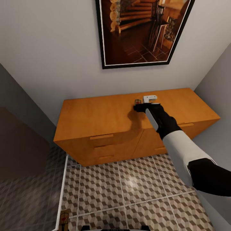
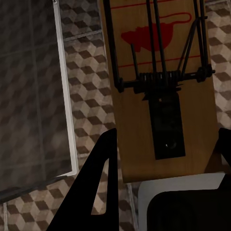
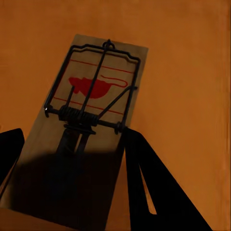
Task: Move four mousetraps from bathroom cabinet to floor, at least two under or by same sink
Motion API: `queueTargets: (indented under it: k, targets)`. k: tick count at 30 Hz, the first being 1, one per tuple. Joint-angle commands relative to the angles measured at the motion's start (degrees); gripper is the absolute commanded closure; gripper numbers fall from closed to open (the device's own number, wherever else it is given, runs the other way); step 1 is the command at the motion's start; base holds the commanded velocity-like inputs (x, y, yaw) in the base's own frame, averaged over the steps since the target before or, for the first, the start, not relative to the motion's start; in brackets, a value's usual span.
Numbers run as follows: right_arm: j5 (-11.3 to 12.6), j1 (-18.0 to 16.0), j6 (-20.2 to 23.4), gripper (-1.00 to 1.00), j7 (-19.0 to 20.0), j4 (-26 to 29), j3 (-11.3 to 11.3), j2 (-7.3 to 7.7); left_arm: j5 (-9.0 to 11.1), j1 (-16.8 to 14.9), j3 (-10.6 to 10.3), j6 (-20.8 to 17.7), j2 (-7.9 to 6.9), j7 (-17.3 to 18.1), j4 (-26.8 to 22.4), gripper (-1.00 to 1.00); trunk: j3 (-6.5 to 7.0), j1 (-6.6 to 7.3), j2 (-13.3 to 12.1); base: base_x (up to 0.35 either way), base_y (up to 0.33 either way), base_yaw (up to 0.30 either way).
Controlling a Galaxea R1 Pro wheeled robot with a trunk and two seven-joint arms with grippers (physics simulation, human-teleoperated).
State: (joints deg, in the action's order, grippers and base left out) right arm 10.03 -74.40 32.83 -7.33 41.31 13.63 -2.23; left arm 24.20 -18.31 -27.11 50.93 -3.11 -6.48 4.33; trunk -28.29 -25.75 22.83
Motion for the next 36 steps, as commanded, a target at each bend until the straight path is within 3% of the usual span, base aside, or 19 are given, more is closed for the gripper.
queueTargets:
  k: [1, 7, 13, 36]
  targets:
    - [0.81, -0.04, 0.85, 1.0, -0.71, 0.85, 0.2, 0.03, -0.29, -0.06, -0.48, 0.22, 0.03, -0.72, 0.15, 1.0, -0.08, -0.03, 0.09, 0.0, 0.0, 0.0]
    - [0.83, -0.04, 4.59, 1.0, -3.2, 6.9, 0.17, -0.01, -0.29, -0.06, -0.48, 0.22, 0.03, -0.72, 0.15, 1.0, -0.08, -0.03, 0.09, 0.0, 0.0, 0.0]
    - [0.82, -0.04, 7.79, 1.0, -3.91, 9.49, 0.17, -0.05, -0.29, -0.06, -0.48, 0.22, 0.03, -0.72, 0.15, 1.0, -0.08, -0.03, 0.09, -0.127, 0.0, 0.0]
    - [0.71, -0.04, 8.17, 1.0, -4.0, 9.78, 0.5, -0.02, -0.29, -0.06, -0.48, 0.22, 0.03, -0.72, 0.15, 1.0, -0.08, -0.03, 0.09, -0.33, 0.0, 0.0]
